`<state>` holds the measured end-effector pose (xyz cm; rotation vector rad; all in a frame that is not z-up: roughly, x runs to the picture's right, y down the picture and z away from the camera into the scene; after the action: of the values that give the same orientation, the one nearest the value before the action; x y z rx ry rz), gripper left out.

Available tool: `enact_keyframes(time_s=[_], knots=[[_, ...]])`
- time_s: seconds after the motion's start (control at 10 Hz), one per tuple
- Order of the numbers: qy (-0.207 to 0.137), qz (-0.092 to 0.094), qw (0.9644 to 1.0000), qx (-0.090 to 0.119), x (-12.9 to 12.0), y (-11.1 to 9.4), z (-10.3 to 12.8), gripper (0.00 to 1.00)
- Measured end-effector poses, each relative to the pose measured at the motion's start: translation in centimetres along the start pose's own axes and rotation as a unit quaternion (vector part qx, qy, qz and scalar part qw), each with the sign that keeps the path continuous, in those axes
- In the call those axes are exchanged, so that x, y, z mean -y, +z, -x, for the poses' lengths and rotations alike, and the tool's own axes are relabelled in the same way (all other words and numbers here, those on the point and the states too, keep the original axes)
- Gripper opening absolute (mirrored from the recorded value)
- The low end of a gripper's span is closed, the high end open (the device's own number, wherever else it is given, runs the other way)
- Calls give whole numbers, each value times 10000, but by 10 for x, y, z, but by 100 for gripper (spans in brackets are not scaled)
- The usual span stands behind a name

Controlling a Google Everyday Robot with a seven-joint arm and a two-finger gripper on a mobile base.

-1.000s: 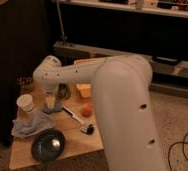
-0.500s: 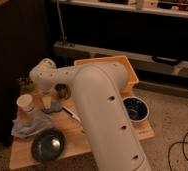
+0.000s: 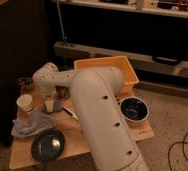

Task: Place sponge in purple bowl

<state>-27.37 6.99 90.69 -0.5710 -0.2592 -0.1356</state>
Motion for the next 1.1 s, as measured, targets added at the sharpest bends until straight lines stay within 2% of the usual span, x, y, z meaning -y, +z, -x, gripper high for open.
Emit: enact_keyframes(time_s=[0.5,0.6,0.7,0.8,1.0,1.1], knots=[[-190,301,9993,-61,-16,23,-1,80],[-205,344,9992,-89,-19,26,-2,75],[-208,371,9990,-111,-20,27,-4,68],[-216,397,9989,-149,-23,28,-6,53],[-152,419,9989,-168,-27,26,-7,36],[-136,395,9990,-175,-30,26,-8,22]])
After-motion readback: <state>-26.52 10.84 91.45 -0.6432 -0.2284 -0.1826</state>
